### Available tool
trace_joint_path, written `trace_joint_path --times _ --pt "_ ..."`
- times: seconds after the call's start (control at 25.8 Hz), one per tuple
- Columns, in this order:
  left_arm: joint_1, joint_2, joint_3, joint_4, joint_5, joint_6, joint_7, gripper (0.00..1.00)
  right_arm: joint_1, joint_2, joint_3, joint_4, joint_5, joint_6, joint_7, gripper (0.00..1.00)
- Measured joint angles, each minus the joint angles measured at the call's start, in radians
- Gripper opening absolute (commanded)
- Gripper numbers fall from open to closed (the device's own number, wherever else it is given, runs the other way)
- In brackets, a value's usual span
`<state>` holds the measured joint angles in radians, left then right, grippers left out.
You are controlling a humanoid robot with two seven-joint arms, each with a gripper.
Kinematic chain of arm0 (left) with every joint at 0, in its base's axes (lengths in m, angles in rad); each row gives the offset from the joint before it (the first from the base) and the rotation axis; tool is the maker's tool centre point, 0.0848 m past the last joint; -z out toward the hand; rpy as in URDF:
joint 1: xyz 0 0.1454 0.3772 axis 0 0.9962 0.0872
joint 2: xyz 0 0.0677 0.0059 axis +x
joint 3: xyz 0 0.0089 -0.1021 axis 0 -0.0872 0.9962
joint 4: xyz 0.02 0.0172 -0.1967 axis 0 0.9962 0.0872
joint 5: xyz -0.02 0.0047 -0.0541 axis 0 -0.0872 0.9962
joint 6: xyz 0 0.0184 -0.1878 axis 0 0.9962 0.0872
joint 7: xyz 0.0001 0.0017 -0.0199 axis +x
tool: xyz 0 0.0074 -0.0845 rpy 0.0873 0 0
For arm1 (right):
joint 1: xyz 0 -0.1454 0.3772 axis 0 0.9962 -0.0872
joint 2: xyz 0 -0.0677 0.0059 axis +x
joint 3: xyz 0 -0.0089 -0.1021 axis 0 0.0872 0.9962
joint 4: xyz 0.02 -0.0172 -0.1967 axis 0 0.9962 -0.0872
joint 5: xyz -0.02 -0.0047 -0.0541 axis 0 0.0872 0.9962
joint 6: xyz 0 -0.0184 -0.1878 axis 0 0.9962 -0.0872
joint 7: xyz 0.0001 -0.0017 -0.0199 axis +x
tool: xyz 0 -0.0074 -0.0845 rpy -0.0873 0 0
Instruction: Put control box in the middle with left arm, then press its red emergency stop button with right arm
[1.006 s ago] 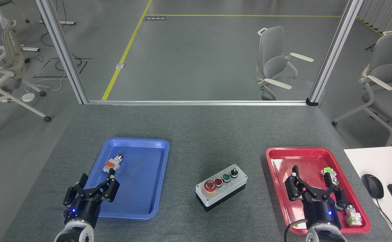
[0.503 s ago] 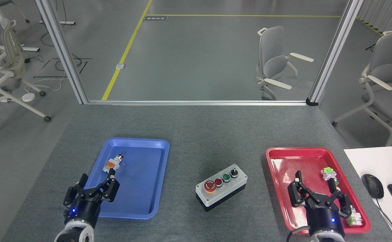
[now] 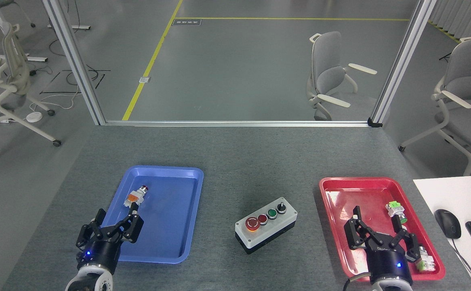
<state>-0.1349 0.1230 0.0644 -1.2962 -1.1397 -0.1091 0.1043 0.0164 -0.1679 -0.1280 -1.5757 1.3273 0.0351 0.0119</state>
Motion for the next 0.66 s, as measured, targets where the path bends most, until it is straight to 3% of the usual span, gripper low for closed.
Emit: trace_joint_path --times 0.66 --pt "0.0 0.0 0.0 0.0 0.0 0.0 0.0 0.99 -0.003 -0.002 0.004 0.003 0.011 -0.055 0.01 0.98"
